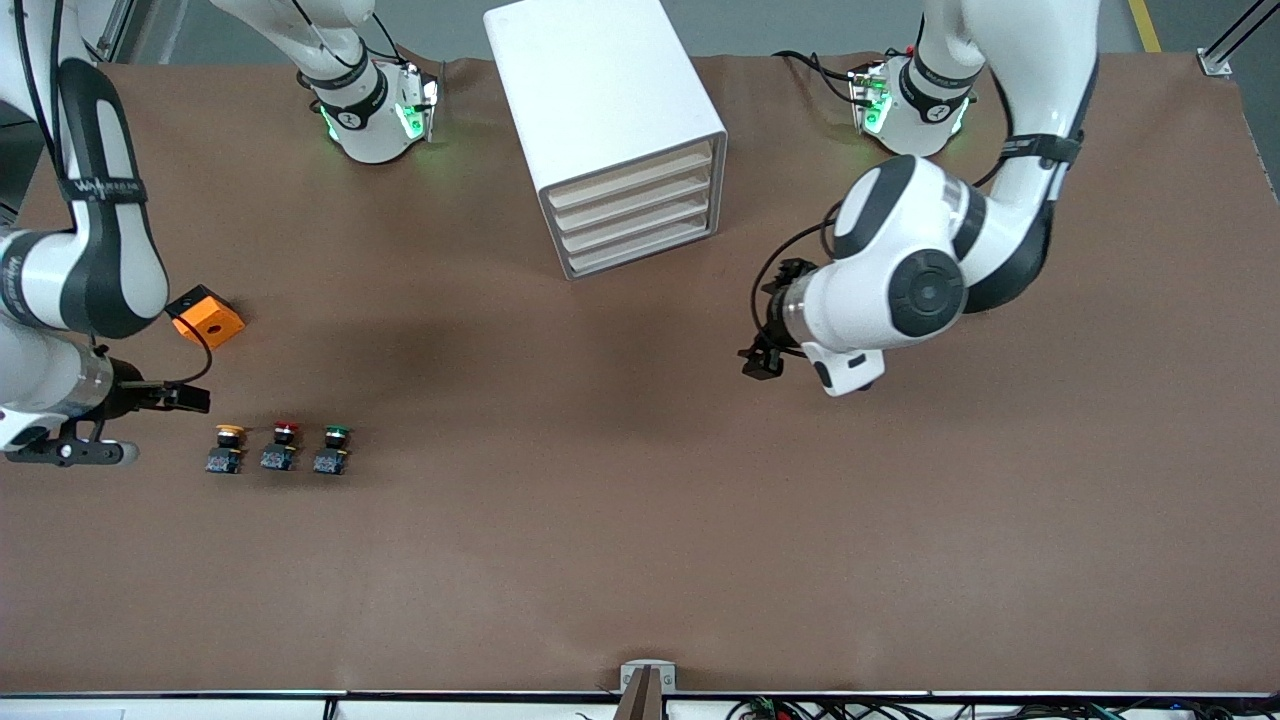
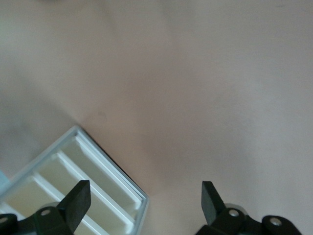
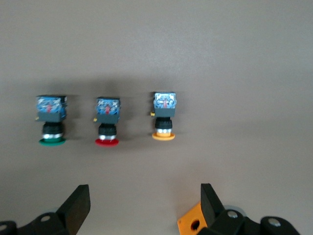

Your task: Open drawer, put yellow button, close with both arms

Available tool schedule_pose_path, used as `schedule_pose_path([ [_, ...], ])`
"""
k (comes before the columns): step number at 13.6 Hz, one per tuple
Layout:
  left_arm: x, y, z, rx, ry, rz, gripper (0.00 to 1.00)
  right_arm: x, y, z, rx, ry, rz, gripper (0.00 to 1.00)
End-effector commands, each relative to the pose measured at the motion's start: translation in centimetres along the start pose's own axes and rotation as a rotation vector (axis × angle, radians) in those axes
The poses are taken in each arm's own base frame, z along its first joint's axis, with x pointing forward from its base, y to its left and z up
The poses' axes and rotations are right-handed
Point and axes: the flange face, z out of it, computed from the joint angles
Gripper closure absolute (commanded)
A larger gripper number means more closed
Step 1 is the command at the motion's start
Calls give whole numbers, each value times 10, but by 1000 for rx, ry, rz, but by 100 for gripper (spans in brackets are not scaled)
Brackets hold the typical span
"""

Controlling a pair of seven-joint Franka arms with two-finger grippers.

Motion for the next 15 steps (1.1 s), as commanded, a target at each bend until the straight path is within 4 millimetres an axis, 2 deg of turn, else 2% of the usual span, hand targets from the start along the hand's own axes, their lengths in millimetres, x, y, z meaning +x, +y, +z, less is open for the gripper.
schedule_pose_path([
  [1, -13, 6, 10, 11, 7, -215, 0, 11, 9, 35, -7, -2, -9, 0],
  [3, -23, -2, 11, 35, 11, -345, 0, 16, 9, 60, -2, -6, -8, 0],
  [6, -23, -15, 18, 176, 8, -465, 0, 24, 8, 94, -4, -3, -21, 0],
  [10, -3, -15, 28, 310, 8, -737, 0, 31, 21, 126, -26, 34, -103, 0],
  [12, -21, -25, 37, 380, -11, -721, 0, 33, 25, 132, -25, 37, -101, 0],
  [15, -34, -20, 50, 483, -164, -644, 0, 37, 24, 142, -25, 37, -117, 0],
])
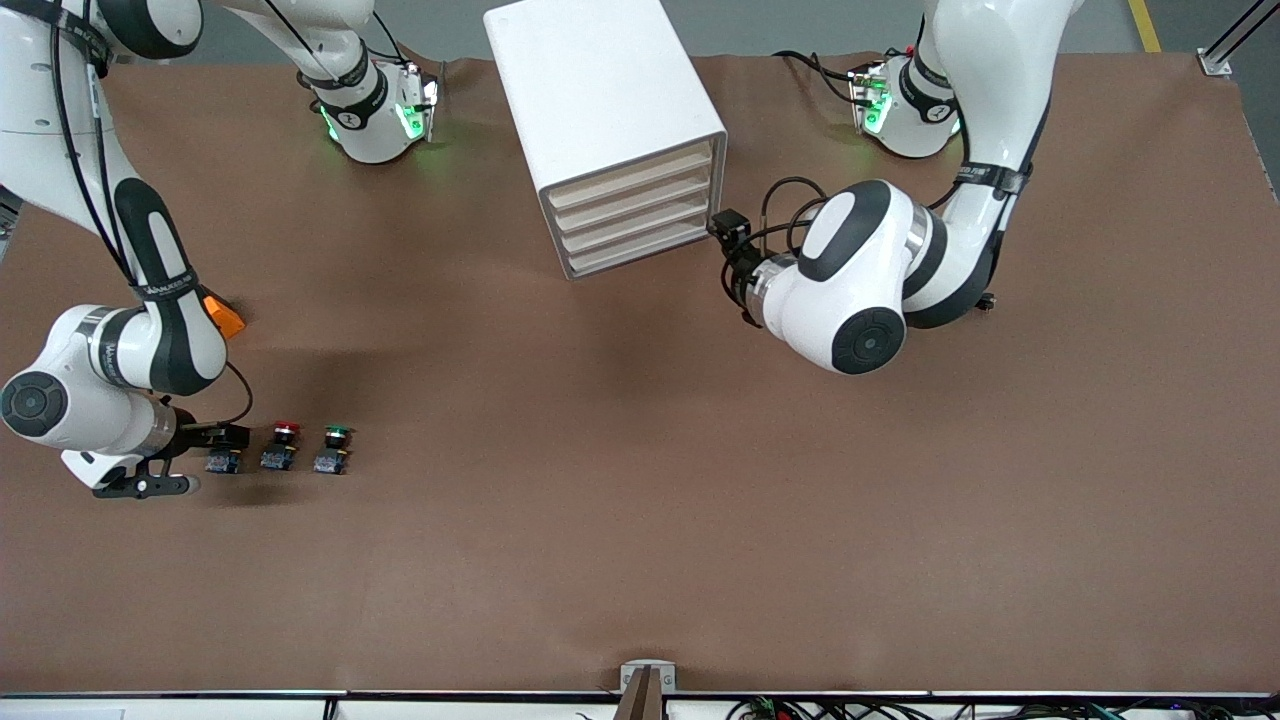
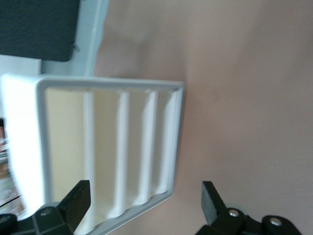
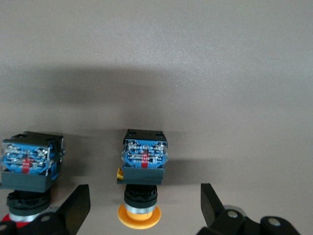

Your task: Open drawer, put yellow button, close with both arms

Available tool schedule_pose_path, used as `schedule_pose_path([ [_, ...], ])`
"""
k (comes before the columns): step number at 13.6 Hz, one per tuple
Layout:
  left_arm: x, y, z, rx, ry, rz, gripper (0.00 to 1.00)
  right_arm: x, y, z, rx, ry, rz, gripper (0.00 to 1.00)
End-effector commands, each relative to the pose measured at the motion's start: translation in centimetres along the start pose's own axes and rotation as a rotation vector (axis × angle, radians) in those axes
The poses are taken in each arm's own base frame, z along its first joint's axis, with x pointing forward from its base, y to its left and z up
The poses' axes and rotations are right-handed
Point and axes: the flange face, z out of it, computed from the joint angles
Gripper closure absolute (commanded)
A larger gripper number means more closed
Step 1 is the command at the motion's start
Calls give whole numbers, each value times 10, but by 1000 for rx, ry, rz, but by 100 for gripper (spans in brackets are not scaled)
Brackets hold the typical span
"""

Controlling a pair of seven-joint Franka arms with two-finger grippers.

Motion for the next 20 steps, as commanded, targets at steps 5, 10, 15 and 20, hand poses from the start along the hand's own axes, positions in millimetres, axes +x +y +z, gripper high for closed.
schedule_pose_path([
  [5, -25, 2, 46, 191, -25, 90, 2, 9, 2, 18, -13, 32, -51, 4],
  [10, -32, 8, 75, 315, -17, 73, 15, 9, 1, 24, -10, 24, -52, 54],
  [15, -45, 4, 119, 411, 20, 31, 21, 10, 1, 21, -11, 23, -136, 87],
  [20, -40, 13, 139, 491, 62, 16, 38, 15, -6, -5, -22, 54, -153, 87],
])
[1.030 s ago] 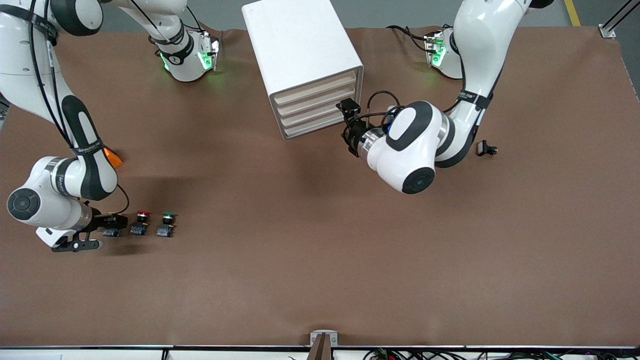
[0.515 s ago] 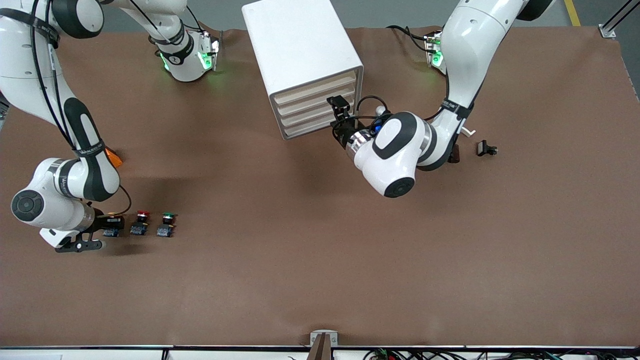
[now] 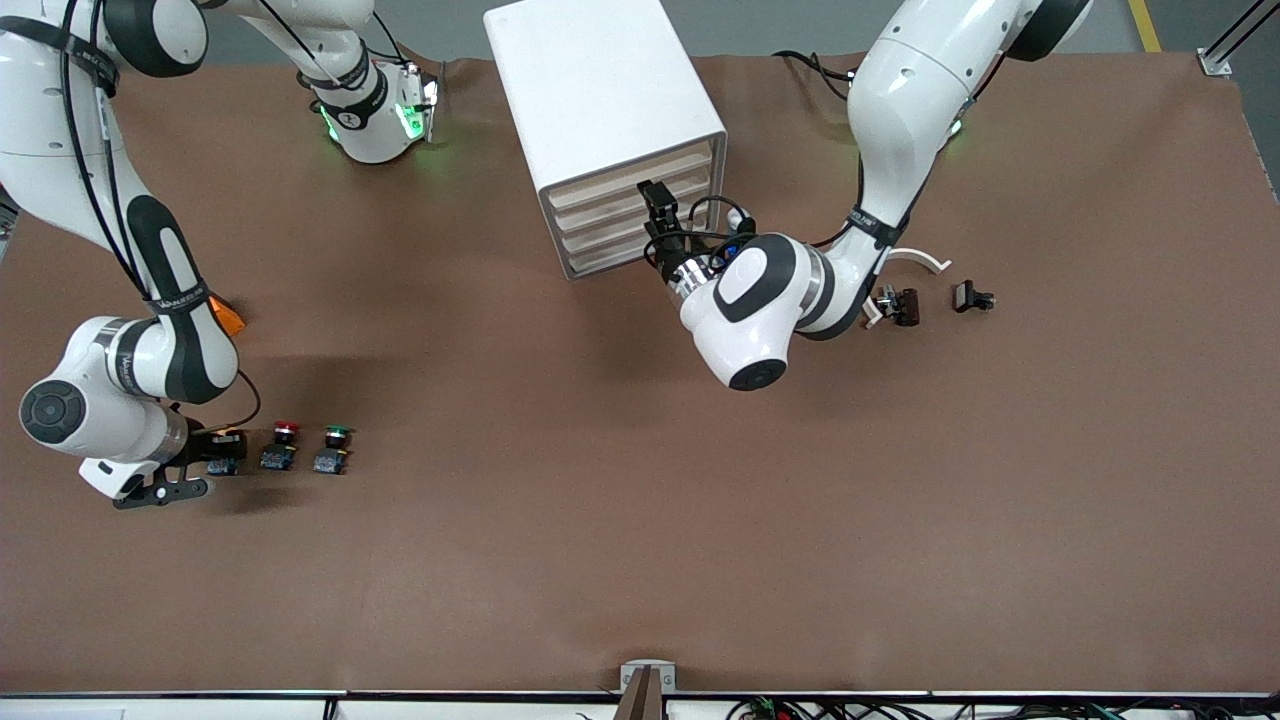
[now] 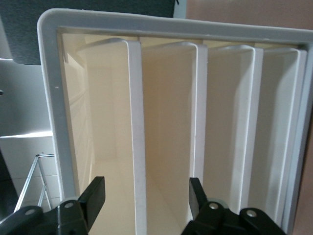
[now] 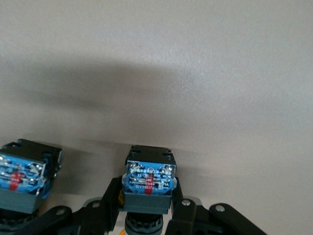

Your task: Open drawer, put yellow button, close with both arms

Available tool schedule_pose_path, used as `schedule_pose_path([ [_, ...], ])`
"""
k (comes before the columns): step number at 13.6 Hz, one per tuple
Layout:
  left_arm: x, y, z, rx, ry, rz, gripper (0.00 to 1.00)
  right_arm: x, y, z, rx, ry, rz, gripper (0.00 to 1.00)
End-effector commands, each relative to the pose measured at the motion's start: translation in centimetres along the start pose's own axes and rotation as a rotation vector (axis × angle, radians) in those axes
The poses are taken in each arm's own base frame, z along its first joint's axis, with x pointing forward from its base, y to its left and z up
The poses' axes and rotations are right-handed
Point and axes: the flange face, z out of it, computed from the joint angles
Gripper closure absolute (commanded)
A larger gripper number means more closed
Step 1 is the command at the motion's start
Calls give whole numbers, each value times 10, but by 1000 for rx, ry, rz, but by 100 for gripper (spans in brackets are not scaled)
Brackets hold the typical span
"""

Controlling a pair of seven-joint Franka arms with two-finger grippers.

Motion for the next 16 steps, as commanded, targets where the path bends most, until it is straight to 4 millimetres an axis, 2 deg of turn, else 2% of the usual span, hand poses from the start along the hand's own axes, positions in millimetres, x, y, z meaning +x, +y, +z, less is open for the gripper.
schedule_pose_path([
  [1, 0, -4, 1, 61, 22, 3, 38, 4, -1, -27, -19, 9, -28, 87],
  [3, -3, -6, 14, 78, 46, 3, 39, 2, -5, -45, -13, -21, -30, 90],
  [4, -7, -7, 22, 92, 50, 7, 47, 2, -10, -61, -14, -33, -35, 90],
  [5, -9, -4, 29, 106, 51, 4, 53, 3, -20, -79, -16, -46, -46, 90],
  [8, -9, 0, 35, 120, 56, -8, 55, 3, -47, -125, -22, -74, -78, 92],
  [9, -10, 2, 38, 124, 60, -11, 63, 4, -62, -140, -26, -76, -96, 95],
  [11, -11, 8, 47, 130, 75, -20, 65, 5, -91, -172, -34, -76, -93, 95],
  [12, -12, 7, 50, 129, 80, -21, 72, 7, -108, -187, -41, -76, -69, 95],
  [14, -12, 8, 50, 129, 81, -23, 100, 8, -142, -212, -52, -92, -29, 95],
  [16, -11, 9, 47, 129, 76, -25, 100, 9, -178, -227, -58, -117, -66, 94],
])
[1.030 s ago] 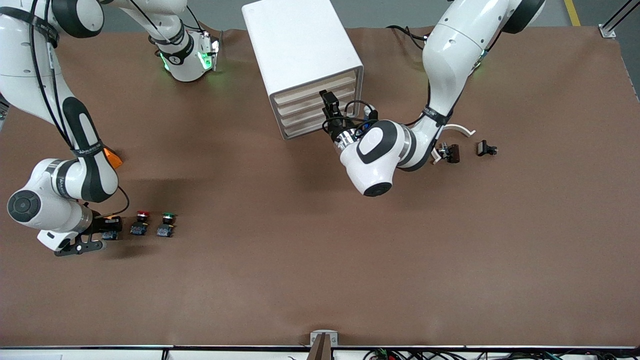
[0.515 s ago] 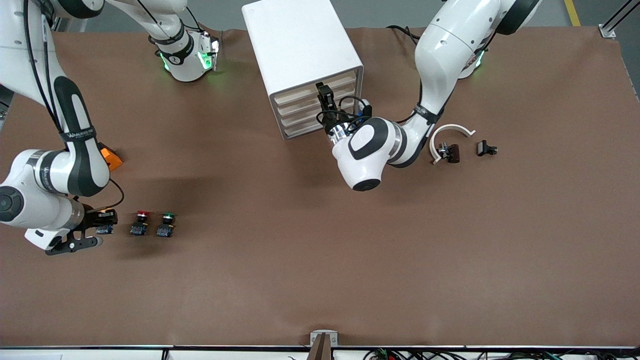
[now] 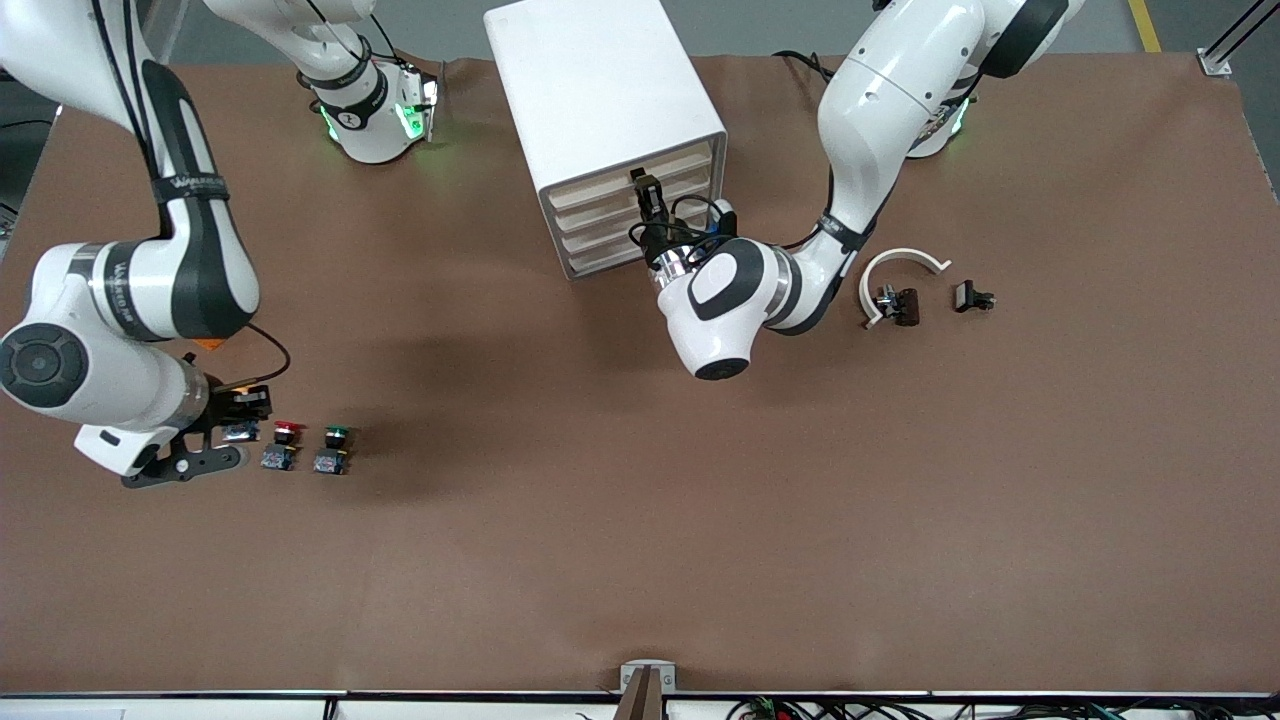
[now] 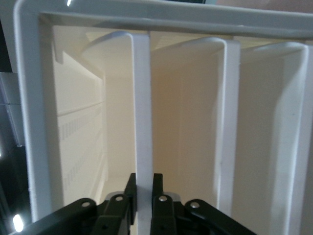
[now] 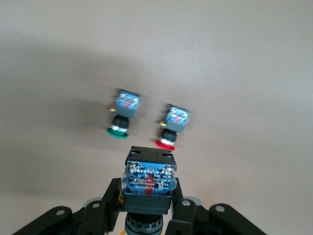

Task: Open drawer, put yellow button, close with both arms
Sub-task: 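Pull the drawer open with the left gripper while the right lifts the button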

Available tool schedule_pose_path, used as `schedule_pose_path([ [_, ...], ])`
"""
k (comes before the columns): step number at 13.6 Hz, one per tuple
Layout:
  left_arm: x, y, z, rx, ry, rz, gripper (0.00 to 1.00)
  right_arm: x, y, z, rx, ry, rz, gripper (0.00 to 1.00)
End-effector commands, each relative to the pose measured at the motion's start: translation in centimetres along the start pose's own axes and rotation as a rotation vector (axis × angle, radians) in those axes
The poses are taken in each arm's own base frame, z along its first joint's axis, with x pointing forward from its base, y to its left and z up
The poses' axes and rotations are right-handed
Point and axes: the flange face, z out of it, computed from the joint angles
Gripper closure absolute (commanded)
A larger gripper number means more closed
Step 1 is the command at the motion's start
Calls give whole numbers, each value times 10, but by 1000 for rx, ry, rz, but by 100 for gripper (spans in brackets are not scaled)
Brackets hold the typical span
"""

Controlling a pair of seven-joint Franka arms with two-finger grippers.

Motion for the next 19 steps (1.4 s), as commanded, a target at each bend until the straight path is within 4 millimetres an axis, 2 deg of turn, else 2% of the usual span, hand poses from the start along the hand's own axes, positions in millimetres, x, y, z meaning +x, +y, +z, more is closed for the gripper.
schedule_pose_path([
  [1, -1, -1, -4, 11, -10, -11, 100, -4, -34, -19, -25, -41, -16, 94],
  [3, 5, 2, -17, 2, -27, -16, 100, -8, -65, -36, -28, -46, -50, 94],
  [4, 12, 6, -30, 1, -47, -21, 100, -12, -79, -44, -8, -54, -20, 94],
  [7, 27, 9, -66, -6, -111, -17, 100, -19, -126, -57, 44, -78, 131, 93],
  [9, 41, 13, -94, -11, -166, -11, 100, -24, -164, -65, 28, -86, 230, 93],
  [11, 48, 16, -114, -14, -202, -8, 100, -42, -238, -88, 6, -65, 370, 93],
  [12, 48, 16, -117, -21, -205, -3, 100, -55, -284, -102, 21, -65, 454, 93],
  [13, 48, 16, -123, -31, -214, -4, 100, -65, -317, -119, 46, -65, 535, 93],
  [15, 48, 21, -130, -48, -235, -5, 100, -86, -370, -148, 131, -102, 675, 93],
  [16, 47, 21, -132, -57, -243, 6, 81, -92, -387, -157, 167, -125, 738, 93],
  [17, 47, 19, -132, -62, -241, 18, 1, -100, -404, -165, 197, -148, 800, 93],
  [19, 45, 11, -137, -77, -244, 55, 0, -114, -436, -170, 208, -163, 893, 93],
])
